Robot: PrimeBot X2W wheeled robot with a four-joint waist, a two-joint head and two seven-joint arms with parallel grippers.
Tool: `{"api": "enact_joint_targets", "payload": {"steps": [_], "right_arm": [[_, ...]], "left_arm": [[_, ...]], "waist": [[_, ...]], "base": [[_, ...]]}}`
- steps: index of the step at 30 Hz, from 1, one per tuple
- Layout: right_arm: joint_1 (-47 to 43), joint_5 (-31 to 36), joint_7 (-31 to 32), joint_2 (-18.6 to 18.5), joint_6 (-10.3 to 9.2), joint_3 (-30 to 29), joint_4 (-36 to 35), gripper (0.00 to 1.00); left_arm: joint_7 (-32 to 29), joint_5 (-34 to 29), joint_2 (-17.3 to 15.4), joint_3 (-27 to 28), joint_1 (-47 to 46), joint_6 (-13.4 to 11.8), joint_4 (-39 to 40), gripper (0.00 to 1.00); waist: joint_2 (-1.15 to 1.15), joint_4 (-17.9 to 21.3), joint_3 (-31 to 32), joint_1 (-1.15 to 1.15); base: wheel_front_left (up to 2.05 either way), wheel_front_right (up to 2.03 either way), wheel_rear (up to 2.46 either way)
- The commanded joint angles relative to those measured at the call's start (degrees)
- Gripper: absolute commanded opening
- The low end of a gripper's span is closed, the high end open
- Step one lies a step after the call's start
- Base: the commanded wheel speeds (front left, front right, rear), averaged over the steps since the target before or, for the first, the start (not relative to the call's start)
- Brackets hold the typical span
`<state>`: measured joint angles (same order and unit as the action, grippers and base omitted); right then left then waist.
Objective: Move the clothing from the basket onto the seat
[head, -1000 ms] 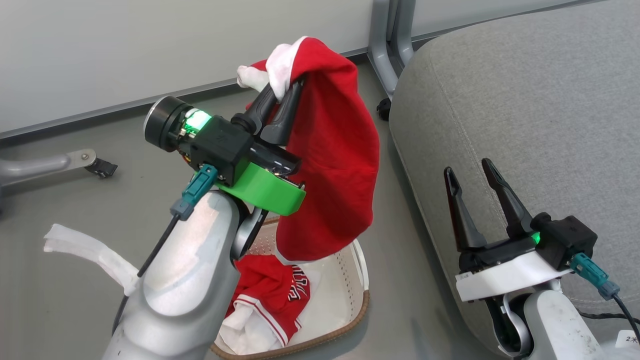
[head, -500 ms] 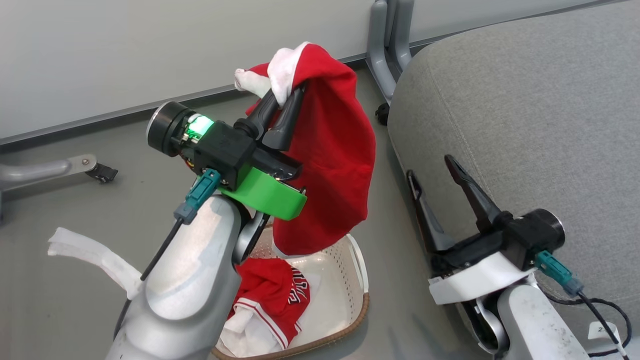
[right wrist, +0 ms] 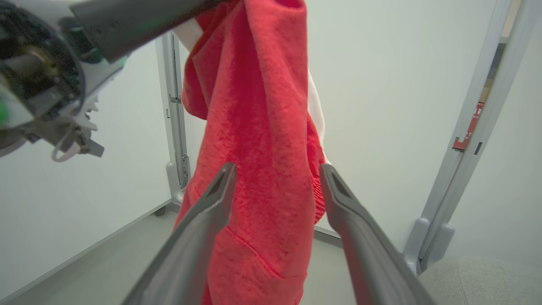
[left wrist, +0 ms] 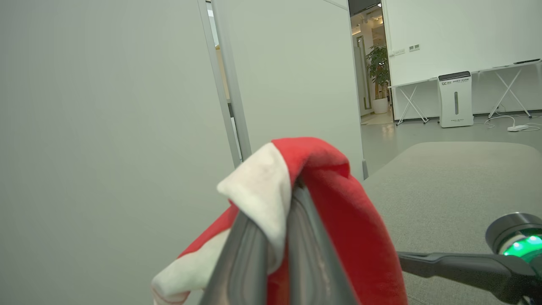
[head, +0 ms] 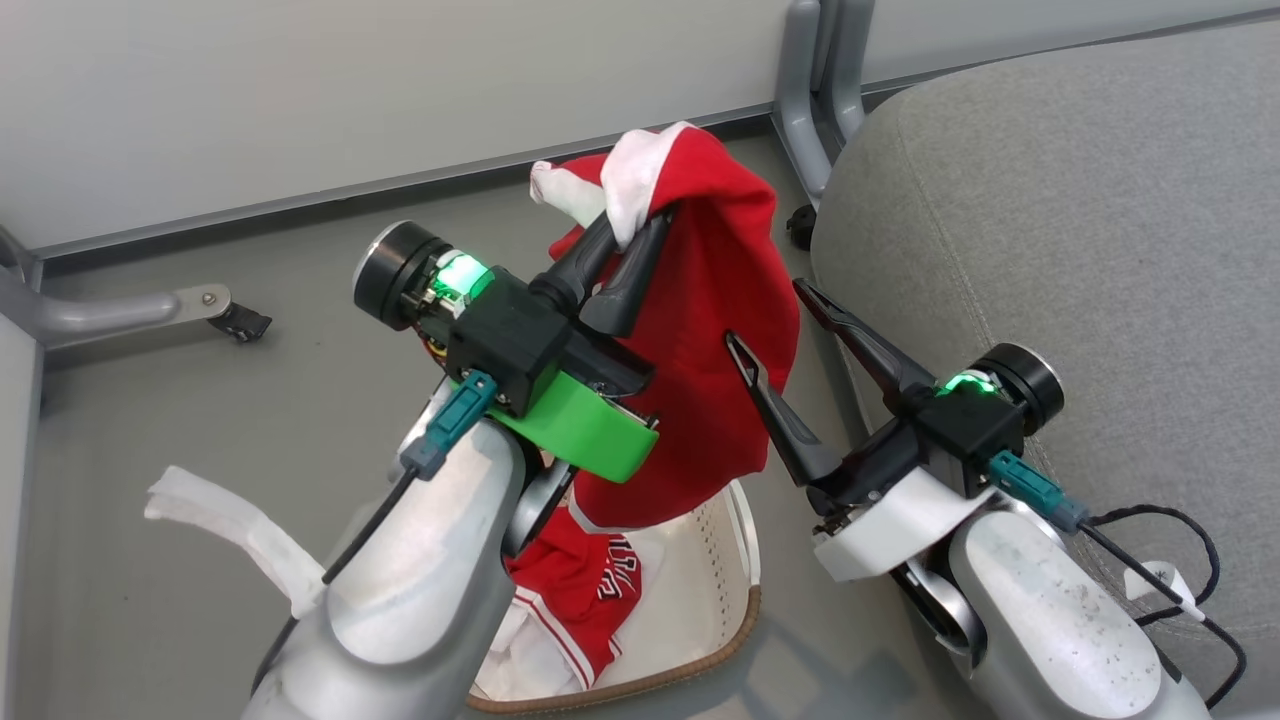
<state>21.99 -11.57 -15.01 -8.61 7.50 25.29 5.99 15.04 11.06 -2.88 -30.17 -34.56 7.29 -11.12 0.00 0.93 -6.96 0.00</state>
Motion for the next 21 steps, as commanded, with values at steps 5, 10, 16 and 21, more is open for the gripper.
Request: {"api": "enact_joint_targets", "payload": {"steps": [5,10,16,21], "right_arm": [[3.63,-2.76,-0.26,-3.01,-0.02,3.89,2.44,1.0],[5.4,-6.23,-0.26,-4.2,-0.02,8.02,4.99,1.0],[4.59,-8.36,-0.26,-3.23,-0.02,9.01,6.93,0.0],[3.86,-8.98,-0.26,-2.43,-0.02,7.93,6.58,0.0]], "left_arm": [[0.21,0.89,-0.04,-2.46,1.1,0.16,1.04,0.0],[0.21,1.57,-0.03,-4.65,1.26,-0.4,1.86,0.0],[0.21,2.47,-0.04,-6.42,1.42,-0.96,1.96,0.0],[0.21,2.51,-0.03,-6.98,1.87,-1.02,0.9,0.0]], "waist": [[0.0,-1.42,0.04,0.0],[0.0,-2.67,-0.14,0.0],[0.0,-3.72,-0.82,0.0],[0.0,-3.97,-1.07,0.0]], "base": [[0.0,0.0,0.0],[0.0,0.0,0.0],[0.0,0.0,0.0],[0.0,0.0,0.0]]}}
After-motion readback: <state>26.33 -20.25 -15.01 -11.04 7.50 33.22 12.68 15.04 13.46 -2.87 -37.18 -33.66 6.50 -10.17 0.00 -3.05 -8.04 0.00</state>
